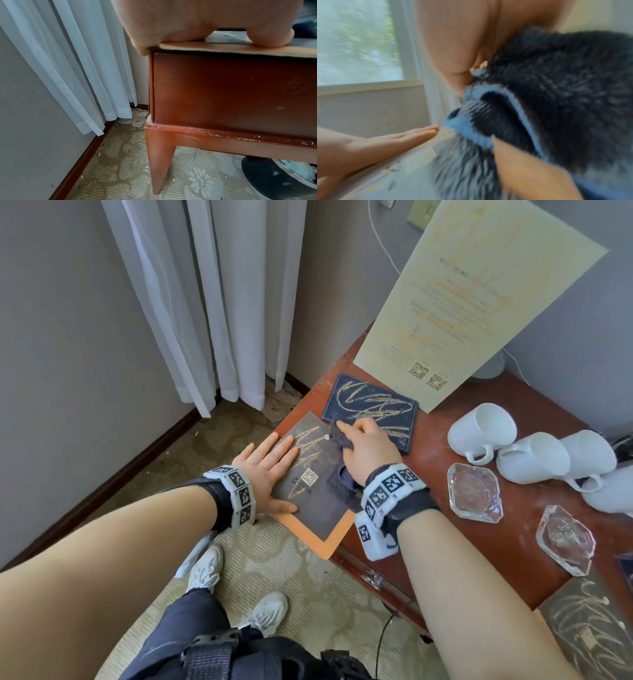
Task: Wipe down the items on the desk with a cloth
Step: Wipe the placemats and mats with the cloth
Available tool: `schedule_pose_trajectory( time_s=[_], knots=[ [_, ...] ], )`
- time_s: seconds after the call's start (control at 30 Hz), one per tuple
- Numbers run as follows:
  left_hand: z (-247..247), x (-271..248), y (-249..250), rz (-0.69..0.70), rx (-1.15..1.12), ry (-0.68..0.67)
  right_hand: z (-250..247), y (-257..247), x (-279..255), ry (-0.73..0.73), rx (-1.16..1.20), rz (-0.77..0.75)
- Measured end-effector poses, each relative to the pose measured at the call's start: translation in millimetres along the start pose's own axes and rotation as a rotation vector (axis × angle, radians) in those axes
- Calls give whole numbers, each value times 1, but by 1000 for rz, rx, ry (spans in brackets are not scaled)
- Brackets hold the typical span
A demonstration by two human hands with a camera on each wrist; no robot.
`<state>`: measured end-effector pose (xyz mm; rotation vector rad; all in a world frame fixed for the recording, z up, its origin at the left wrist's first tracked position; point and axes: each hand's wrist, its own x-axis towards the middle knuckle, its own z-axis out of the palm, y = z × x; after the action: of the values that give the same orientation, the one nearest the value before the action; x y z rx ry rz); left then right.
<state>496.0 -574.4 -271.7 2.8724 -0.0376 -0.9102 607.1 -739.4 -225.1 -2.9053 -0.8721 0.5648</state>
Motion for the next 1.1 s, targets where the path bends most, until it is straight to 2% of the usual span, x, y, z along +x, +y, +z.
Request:
schedule_pose_trajectory(
  time_s=[0.07,0.13,0.2,0.27,0.3,0.33,0.4,0.43,0.47,0.5,0.57,0.67,0.7,0.73,0.77,0.83,0.87,0.9,0.93,0.97,1.03,1.1],
  knots=[
    [0,0,0,0,-1,1,8,-8,1,-65,-94,29],
    [-1,1,0,4,2,-3,20,-13,-8,-133,-156,-142],
    [-1,1,-1,7,4,-8,21,-11,-20,-285,-117,-320],
    [-1,1,-1,11,6,-9,8,-4,-20,-474,-53,-347],
    [-1,1,-1,12,4,-10,3,-1,-16,-488,-22,-323],
    [-1,1,-1,12,2,-10,0,4,-9,-417,46,-255],
    [-1,1,-1,12,-3,-11,0,8,0,-162,208,-24],
    [-1,1,-2,10,-6,-11,4,7,2,-86,201,68],
    [-1,1,-2,9,-8,-15,7,3,1,-77,125,97],
    [-2,2,-2,9,-9,-19,12,-1,-2,-105,48,72],
    [-2,2,-2,13,-17,-26,24,-5,-15,-163,28,-82],
    [-2,2,-3,17,-20,-28,26,2,-34,-434,102,-296],
    [-2,2,-3,17,-20,-28,21,8,-38,-521,116,-328],
    [-2,2,-3,18,-19,-30,17,17,-37,-536,146,-312],
    [-2,3,-3,18,-17,-31,13,27,-35,-452,201,-238],
    [-1,3,-3,17,-14,-24,9,45,-28,-118,309,35],
    [-1,3,-3,14,-13,-20,9,49,-28,-1,284,152],
    [-1,3,-3,11,-13,-18,11,47,-29,23,220,225],
    [-1,3,-3,11,-14,-19,15,41,-34,-11,155,246],
    [-2,3,-2,11,-16,-22,20,34,-40,-61,101,214],
    [-2,4,-2,10,-14,-25,28,21,-54,-143,52,46],
    [-1,3,-3,9,-11,-20,29,20,-60,-298,119,-122]
  ],
)
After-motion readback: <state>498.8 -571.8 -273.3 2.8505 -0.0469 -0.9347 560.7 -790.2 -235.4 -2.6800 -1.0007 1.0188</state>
